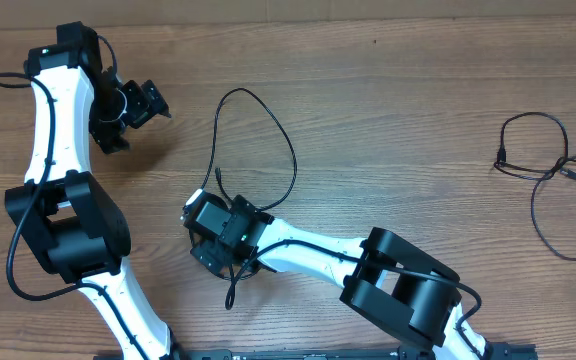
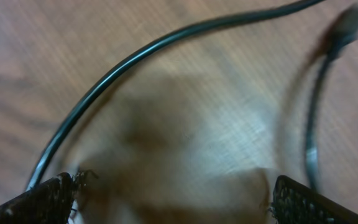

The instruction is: Untangle cables

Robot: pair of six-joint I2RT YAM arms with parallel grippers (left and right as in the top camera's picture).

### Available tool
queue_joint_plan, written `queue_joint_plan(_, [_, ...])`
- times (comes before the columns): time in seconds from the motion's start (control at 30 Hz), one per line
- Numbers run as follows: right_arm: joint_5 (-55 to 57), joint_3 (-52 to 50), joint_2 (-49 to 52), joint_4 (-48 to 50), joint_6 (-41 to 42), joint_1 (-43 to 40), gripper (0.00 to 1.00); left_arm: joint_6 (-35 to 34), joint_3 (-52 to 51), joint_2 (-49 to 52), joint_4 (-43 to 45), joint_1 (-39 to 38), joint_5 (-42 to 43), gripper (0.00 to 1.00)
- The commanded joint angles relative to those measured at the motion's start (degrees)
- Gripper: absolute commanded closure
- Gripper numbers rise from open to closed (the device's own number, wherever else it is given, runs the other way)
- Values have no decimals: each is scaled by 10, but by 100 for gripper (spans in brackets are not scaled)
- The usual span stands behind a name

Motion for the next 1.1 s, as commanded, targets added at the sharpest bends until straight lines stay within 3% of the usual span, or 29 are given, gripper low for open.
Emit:
queue_joint_plan(0.0, [51, 3, -1, 17, -2, -18, 0, -12, -4, -5, -1, -3, 5, 0])
queue_joint_plan(0.37, [51, 3, -1, 29, -50, -40, 0, -12, -4, -5, -1, -3, 5, 1])
queue_joint_plan(0.8, [50, 20, -19, 17, -51, -73, 0, -12, -4, -5, -1, -3, 5, 0])
queue_joint_plan(1.07, [-90, 18, -19, 5, -51, -147, 0, -12, -4, -5, -1, -3, 5, 1])
